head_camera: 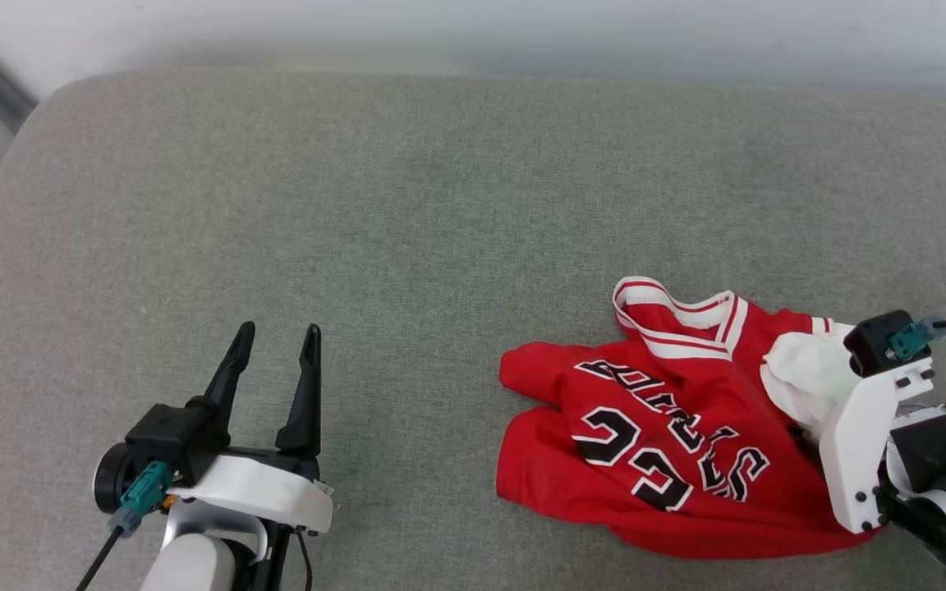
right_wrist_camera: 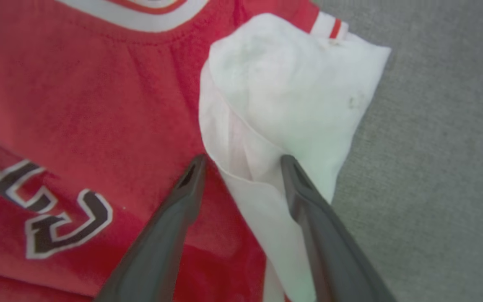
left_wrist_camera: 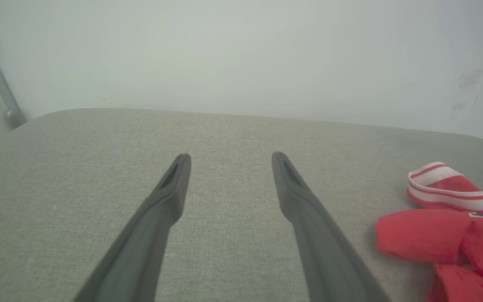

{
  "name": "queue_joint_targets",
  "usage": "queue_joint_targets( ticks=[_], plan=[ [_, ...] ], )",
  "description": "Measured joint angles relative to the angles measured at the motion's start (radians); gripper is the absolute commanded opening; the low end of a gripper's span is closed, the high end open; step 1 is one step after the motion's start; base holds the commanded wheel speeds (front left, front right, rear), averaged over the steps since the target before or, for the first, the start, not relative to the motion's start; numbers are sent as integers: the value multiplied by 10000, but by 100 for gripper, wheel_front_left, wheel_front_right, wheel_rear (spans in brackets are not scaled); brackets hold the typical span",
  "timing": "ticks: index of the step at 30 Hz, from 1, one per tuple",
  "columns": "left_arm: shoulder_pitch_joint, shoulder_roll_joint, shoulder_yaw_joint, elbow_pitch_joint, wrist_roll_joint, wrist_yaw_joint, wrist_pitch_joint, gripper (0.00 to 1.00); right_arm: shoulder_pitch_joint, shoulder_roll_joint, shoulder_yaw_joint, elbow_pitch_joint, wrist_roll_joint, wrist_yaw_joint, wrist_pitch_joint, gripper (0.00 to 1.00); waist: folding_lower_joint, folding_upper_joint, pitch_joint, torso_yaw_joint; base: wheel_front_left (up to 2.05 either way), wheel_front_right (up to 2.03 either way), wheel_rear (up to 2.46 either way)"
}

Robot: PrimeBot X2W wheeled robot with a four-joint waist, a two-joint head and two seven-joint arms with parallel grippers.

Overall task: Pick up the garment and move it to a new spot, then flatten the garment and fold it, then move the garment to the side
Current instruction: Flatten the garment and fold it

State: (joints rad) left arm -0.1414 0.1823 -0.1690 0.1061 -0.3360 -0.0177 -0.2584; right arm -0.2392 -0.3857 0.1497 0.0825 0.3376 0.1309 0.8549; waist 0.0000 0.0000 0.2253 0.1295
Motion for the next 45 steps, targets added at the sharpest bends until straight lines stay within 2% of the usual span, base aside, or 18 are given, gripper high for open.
queue_joint_targets(
  ticks=[1, 8, 12, 19, 20, 21, 22, 26, 31, 36, 40, 45],
  plan=[
    [0, -4, 23, 31, 0, -2, -2, 100, -33, -27, 21, -31, 33, 2, 10, 0, 0, 0, 26, -1, 0, 0, 0],
    [3, -12, 171, 111, 61, -10, -15, 100, -153, 94, -702, -215, 59, 2, -454, 0, 0, 0, -42, -332, 0, 0, 0],
    [1, -13, 186, 107, 67, -77, -17, 100, 15, 520, -1979, -115, 15, 0, -871, 0, 0, 0, -166, -557, 0, 0, 0],
    [-12, -59, 190, 128, 69, -88, -21, 100, 805, 1653, -4188, 681, -73, 0, -1444, 0, 0, 0, -319, -743, 0, 0, 0],
    [-12, -54, 194, 125, 71, -88, -23, 100, 863, 1778, -4311, 815, -113, 0, -1593, 21, 0, 0, -325, -767, 0, 0, 0],
    [-12, -52, 194, 117, 73, -90, -31, 100, 927, 1814, -4353, 907, -284, 0, -1831, 52, 0, 0, -321, -780, 0, 0, 0],
    [-11, -46, 192, 119, 73, -90, -31, 100, 936, 1885, -4435, 1009, -268, 0, -2010, 100, 0, 0, -316, -788, 0, 0, 0],
    [-10, 4, 196, 134, 75, -115, -31, 100, 898, 2146, -4451, 1049, -328, 0, -3154, 100, 0, 0, -335, -806, 0, 0, 0],
    [64, 31, 184, 192, 84, -119, -33, 100, 858, 2370, -4498, 489, -796, 0, -5354, 100, 0, 0, -543, -785, 0, 0, 0],
    [243, 88, 188, 215, 84, -46, -12, 100, 1120, 2585, -3900, -311, -1582, 2, -7194, 100, 0, 0, -916, -772, 0, 0, 0],
    [465, 180, 194, 188, 75, 38, 82, 100, 1488, 2798, -3453, -828, -1852, 0, -7958, 100, 0, 0, -1238, -790, 0, 0, 0],
    [683, 307, 155, 96, 107, 134, 362, 100, 2138, 3083, -2736, -1521, -1981, 0, -8201, 100, 0, 0, -1532, -873, 0, 0, 0]
  ],
)
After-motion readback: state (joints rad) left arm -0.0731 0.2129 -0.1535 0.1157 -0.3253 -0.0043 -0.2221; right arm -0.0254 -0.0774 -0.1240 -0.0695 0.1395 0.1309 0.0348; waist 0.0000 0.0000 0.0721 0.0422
